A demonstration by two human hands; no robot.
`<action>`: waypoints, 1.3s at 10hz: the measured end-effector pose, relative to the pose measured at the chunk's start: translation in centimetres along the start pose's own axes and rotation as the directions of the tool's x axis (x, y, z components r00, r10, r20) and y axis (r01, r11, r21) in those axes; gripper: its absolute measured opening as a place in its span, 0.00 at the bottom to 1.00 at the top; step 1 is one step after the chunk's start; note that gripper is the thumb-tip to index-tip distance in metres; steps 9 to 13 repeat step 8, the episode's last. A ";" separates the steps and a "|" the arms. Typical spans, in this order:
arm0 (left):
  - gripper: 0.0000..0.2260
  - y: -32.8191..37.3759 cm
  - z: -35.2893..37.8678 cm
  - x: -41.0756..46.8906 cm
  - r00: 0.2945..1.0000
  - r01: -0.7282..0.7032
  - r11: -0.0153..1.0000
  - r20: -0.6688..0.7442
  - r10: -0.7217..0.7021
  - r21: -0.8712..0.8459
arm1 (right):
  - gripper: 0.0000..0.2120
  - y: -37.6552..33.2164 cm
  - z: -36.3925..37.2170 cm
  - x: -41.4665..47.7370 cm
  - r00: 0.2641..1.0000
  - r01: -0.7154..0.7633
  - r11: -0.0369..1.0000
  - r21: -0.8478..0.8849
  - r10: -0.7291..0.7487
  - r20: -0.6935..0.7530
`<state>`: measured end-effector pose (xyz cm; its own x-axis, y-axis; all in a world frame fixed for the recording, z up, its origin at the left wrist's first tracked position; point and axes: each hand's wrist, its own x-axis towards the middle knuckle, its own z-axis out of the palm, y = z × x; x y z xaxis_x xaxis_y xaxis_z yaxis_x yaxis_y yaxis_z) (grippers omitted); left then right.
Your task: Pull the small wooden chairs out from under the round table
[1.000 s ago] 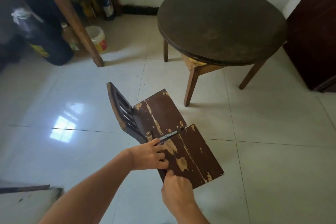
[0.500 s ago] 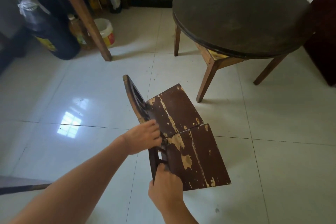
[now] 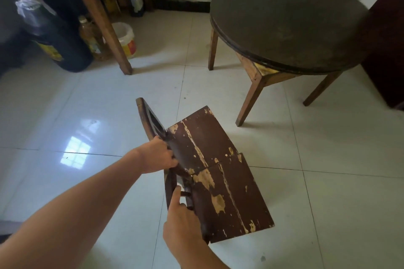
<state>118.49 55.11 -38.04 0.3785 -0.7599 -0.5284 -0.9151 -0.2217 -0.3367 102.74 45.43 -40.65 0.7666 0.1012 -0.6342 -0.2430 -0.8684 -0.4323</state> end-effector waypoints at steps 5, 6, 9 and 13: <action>0.12 3.5 7.8 -13.6 0.989 0.144 0.990 0.029 -0.144 -0.010 | 0.34 -10.6 8.3 -3.5 0.983 0.102 0.994 0.025 -0.104 0.148; 0.12 4.4 8.1 -13.2 0.976 0.179 0.983 0.135 -0.170 -0.051 | 0.39 -10.3 8.2 -3.8 0.981 0.117 0.993 -0.007 -0.114 0.159; 0.15 6.5 4.3 -11.9 0.865 0.412 0.903 0.360 -0.349 -0.117 | 0.35 -8.7 5.1 -4.6 0.937 0.199 0.979 0.039 -0.202 0.286; 0.15 6.5 4.3 -11.9 0.865 0.412 0.903 0.360 -0.349 -0.117 | 0.35 -8.7 5.1 -4.6 0.937 0.199 0.979 0.039 -0.202 0.286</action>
